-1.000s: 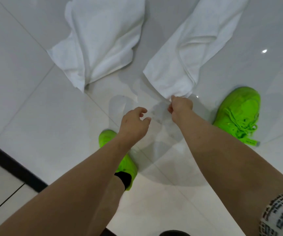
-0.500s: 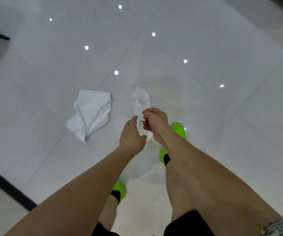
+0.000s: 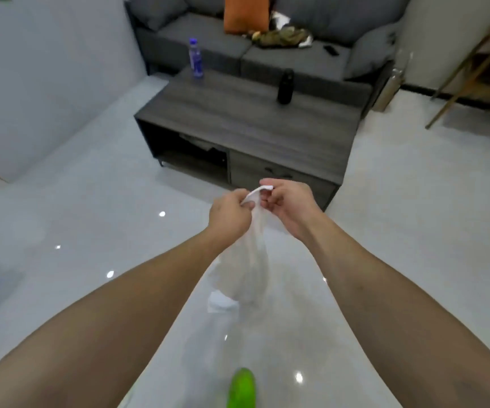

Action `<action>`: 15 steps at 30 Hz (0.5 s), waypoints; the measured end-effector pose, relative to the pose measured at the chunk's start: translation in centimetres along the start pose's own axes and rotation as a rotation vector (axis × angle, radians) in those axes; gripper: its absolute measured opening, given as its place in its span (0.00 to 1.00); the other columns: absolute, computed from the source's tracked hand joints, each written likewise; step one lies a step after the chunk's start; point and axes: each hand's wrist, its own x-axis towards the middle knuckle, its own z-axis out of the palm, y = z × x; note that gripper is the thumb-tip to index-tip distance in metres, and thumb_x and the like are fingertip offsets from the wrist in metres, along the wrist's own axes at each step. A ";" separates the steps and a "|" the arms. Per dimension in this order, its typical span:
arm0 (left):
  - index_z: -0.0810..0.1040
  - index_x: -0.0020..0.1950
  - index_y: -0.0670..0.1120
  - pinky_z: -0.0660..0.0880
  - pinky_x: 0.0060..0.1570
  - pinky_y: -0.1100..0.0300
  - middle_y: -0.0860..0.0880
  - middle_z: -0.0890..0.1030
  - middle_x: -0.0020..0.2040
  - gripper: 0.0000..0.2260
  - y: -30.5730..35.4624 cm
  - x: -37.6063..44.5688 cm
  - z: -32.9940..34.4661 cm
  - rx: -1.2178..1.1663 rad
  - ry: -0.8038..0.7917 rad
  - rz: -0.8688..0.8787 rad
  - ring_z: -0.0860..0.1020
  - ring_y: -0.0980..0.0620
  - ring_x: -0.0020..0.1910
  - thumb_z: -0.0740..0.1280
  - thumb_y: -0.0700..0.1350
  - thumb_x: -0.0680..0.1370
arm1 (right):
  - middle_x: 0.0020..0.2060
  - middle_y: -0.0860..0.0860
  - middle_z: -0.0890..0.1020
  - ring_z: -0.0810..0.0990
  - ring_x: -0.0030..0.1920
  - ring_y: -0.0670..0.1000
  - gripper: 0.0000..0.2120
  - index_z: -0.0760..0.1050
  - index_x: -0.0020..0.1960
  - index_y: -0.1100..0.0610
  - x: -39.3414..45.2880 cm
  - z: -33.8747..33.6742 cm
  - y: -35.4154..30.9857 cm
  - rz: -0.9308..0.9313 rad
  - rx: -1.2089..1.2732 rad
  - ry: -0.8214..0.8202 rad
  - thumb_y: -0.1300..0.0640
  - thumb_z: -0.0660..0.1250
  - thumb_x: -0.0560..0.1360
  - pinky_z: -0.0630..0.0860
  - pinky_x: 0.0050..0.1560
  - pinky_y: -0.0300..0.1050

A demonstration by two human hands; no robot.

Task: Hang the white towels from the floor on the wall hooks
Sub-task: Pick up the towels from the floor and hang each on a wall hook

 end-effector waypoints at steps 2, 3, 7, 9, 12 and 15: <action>0.73 0.36 0.50 0.68 0.35 0.57 0.51 0.76 0.34 0.11 6.8 1.3 0.0 -0.023 -0.033 0.123 0.76 0.46 0.41 0.62 0.45 0.79 | 0.45 0.64 0.82 0.81 0.44 0.57 0.17 0.81 0.53 0.68 -1.3 -3.1 -5.6 -0.138 -0.110 0.037 0.79 0.64 0.68 0.81 0.49 0.48; 0.74 0.36 0.50 0.70 0.35 0.56 0.50 0.77 0.35 0.11 10.2 1.9 0.2 -0.036 -0.056 0.184 0.77 0.46 0.41 0.62 0.46 0.78 | 0.45 0.63 0.84 0.83 0.43 0.56 0.13 0.81 0.52 0.66 -1.9 -4.8 -8.3 -0.209 -0.179 0.078 0.75 0.68 0.70 0.82 0.49 0.48; 0.81 0.47 0.54 0.72 0.37 0.60 0.53 0.82 0.41 0.11 21.7 3.3 2.9 -0.025 -0.238 0.455 0.79 0.53 0.43 0.71 0.59 0.72 | 0.39 0.56 0.86 0.84 0.40 0.52 0.06 0.82 0.41 0.55 -4.1 -12.8 -16.6 -0.448 -0.326 0.328 0.63 0.71 0.75 0.84 0.43 0.46; 0.81 0.52 0.54 0.74 0.40 0.59 0.54 0.81 0.44 0.15 26.0 4.2 5.4 0.093 -0.330 0.551 0.79 0.54 0.44 0.74 0.58 0.69 | 0.37 0.51 0.85 0.83 0.38 0.50 0.07 0.82 0.40 0.51 -4.9 -17.2 -19.7 -0.531 -0.353 0.467 0.60 0.71 0.75 0.82 0.40 0.44; 0.78 0.40 0.54 0.72 0.37 0.59 0.55 0.79 0.39 0.07 30.6 7.0 9.4 0.247 -0.400 0.632 0.78 0.52 0.43 0.74 0.54 0.71 | 0.38 0.47 0.82 0.79 0.40 0.46 0.02 0.82 0.45 0.50 -5.0 -24.4 -23.6 -0.612 -0.314 0.664 0.55 0.71 0.76 0.75 0.39 0.39; 0.82 0.44 0.51 0.79 0.43 0.54 0.52 0.81 0.42 0.08 34.8 11.5 13.3 0.296 -0.408 0.629 0.80 0.51 0.43 0.74 0.54 0.71 | 0.42 0.48 0.81 0.78 0.45 0.49 0.04 0.80 0.45 0.49 -3.7 -32.4 -27.9 -0.650 -0.182 0.826 0.54 0.68 0.78 0.75 0.43 0.41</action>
